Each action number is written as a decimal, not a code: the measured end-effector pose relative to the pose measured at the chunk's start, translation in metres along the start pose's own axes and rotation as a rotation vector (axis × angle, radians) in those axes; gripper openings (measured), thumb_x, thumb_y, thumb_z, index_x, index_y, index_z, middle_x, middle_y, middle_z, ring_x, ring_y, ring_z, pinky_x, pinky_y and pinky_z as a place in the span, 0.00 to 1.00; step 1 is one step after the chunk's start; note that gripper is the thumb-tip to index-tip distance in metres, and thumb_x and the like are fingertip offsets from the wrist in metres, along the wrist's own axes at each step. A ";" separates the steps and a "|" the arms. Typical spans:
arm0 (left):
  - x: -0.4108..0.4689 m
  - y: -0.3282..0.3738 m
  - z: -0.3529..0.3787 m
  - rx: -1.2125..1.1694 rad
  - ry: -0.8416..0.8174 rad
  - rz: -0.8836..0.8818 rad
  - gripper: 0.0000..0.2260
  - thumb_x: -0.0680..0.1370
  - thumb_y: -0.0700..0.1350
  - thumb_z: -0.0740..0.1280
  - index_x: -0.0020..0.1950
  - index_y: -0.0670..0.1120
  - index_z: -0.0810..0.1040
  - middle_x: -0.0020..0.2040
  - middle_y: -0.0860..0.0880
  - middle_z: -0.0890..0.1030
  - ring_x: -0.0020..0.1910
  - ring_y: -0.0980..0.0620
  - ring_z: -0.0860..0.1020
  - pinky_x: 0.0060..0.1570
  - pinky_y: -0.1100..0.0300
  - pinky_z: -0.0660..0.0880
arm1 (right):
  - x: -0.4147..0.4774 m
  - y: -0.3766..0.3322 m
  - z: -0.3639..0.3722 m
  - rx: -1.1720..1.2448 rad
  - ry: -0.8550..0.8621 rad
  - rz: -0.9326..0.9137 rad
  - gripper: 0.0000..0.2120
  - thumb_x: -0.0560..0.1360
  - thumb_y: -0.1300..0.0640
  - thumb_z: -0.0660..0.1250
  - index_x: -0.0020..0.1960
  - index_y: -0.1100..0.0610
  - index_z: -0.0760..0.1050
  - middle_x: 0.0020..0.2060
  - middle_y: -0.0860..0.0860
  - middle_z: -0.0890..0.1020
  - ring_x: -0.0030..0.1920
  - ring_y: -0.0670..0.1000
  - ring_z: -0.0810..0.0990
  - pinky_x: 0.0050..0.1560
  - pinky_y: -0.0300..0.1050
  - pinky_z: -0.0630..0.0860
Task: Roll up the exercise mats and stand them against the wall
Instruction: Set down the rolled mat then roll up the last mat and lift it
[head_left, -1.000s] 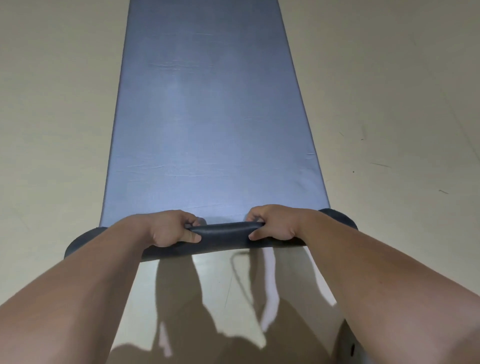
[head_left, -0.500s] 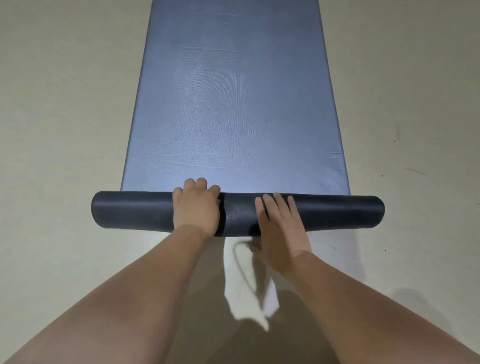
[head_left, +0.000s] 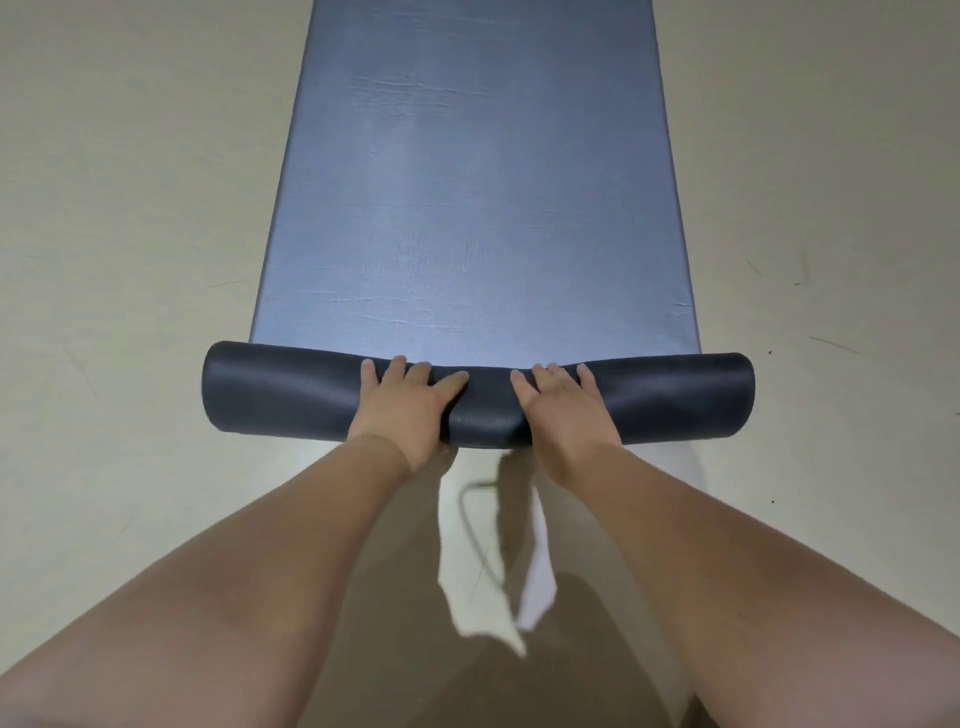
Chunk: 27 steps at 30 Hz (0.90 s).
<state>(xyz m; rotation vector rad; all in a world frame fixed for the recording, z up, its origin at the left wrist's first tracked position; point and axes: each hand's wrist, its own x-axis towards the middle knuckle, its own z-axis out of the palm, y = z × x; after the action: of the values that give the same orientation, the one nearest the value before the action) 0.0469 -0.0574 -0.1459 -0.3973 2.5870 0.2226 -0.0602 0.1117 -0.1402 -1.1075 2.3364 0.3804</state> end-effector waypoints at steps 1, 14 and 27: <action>0.002 -0.002 -0.006 -0.012 -0.033 0.015 0.35 0.75 0.61 0.68 0.79 0.62 0.56 0.71 0.50 0.71 0.73 0.43 0.64 0.75 0.36 0.52 | 0.002 0.003 -0.004 0.019 -0.019 -0.017 0.44 0.74 0.57 0.70 0.84 0.53 0.50 0.77 0.55 0.66 0.79 0.57 0.61 0.81 0.59 0.50; -0.005 -0.039 -0.002 -0.595 -0.655 0.146 0.23 0.69 0.51 0.81 0.62 0.62 0.80 0.57 0.61 0.83 0.60 0.53 0.80 0.67 0.49 0.74 | -0.032 0.023 -0.012 0.626 -0.440 -0.135 0.36 0.67 0.48 0.82 0.72 0.40 0.74 0.65 0.40 0.79 0.64 0.49 0.77 0.70 0.52 0.72; 0.001 -0.039 -0.028 -0.548 -0.324 -0.021 0.25 0.68 0.54 0.82 0.63 0.55 0.82 0.63 0.56 0.81 0.59 0.53 0.78 0.62 0.59 0.71 | -0.057 0.006 0.020 0.232 0.152 -0.100 0.34 0.76 0.35 0.70 0.77 0.49 0.70 0.58 0.52 0.81 0.59 0.60 0.78 0.63 0.57 0.73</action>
<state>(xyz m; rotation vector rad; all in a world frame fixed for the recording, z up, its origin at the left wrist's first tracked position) 0.0462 -0.1010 -0.1258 -0.5278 2.1723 0.9171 -0.0281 0.1611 -0.1240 -1.1668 2.3704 -0.0122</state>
